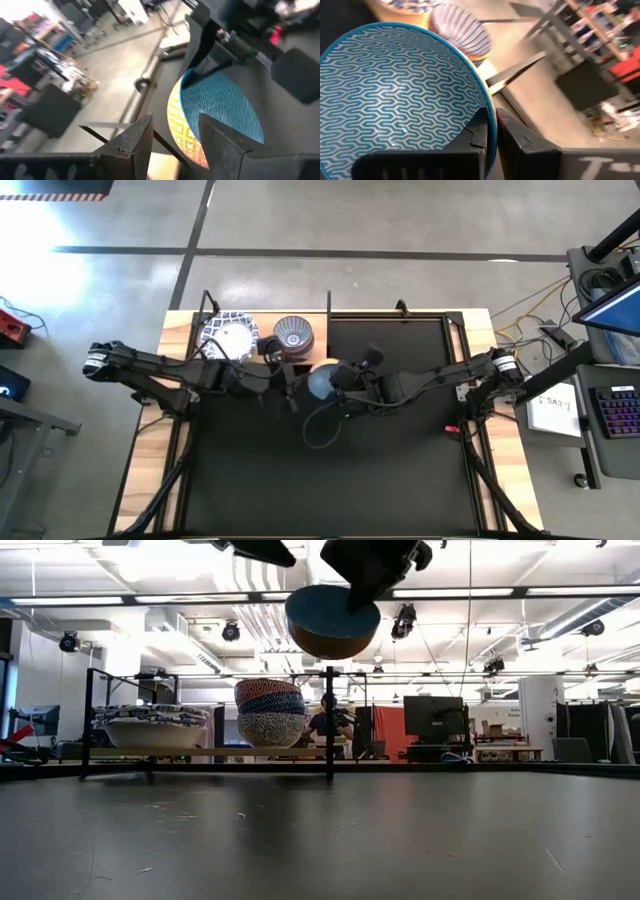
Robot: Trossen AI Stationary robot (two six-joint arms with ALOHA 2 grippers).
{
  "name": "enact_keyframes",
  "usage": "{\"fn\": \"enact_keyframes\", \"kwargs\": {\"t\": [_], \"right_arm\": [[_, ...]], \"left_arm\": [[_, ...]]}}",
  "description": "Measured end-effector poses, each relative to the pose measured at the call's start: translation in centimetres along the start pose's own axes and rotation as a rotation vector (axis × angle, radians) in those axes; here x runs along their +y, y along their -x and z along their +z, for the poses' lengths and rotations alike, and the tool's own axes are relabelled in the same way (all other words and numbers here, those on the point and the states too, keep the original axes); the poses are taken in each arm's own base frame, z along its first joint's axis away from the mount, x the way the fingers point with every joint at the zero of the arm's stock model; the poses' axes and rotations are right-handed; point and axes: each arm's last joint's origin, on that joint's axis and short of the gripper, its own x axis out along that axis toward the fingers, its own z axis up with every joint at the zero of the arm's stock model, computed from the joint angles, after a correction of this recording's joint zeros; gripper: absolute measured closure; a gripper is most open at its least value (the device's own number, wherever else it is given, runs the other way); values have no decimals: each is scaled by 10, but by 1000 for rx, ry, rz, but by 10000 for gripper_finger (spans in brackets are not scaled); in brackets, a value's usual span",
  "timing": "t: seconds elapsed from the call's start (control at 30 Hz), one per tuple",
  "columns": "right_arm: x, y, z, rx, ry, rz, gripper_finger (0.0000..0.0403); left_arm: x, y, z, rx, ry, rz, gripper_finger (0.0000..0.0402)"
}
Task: Place and stack bowls onto a shelf
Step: Stack the blue patterned bowl on top of the dark blue patterned bowl on the shelf
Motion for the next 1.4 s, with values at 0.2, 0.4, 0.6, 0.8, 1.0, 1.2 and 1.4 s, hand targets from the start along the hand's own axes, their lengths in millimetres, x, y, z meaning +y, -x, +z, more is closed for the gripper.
{"fn": "enact_keyframes", "kwargs": {"t": [0.2,0.4,0.6,0.8,1.0,1.2,1.4], "right_arm": [[-1,-2,12,-98,34,-92,390],[-1,1,30,-206,61,-172,390],[-1,4,43,-270,67,-188,390],[-2,6,49,-305,35,-191,390],[-2,6,50,-312,13,-185,390],[-2,7,53,-332,-46,-168,389],[-1,7,52,-334,4,-109,369]], "left_arm": [[5,-1,7,-51,1,59,260],[9,0,14,-104,-16,121,260],[14,0,13,-57,-51,268,260],[19,-2,12,-37,-46,316,266],[19,-4,11,-30,-46,320,314],[21,-4,12,-25,-30,354,385],[22,-6,9,-2,-61,346,391]]}}
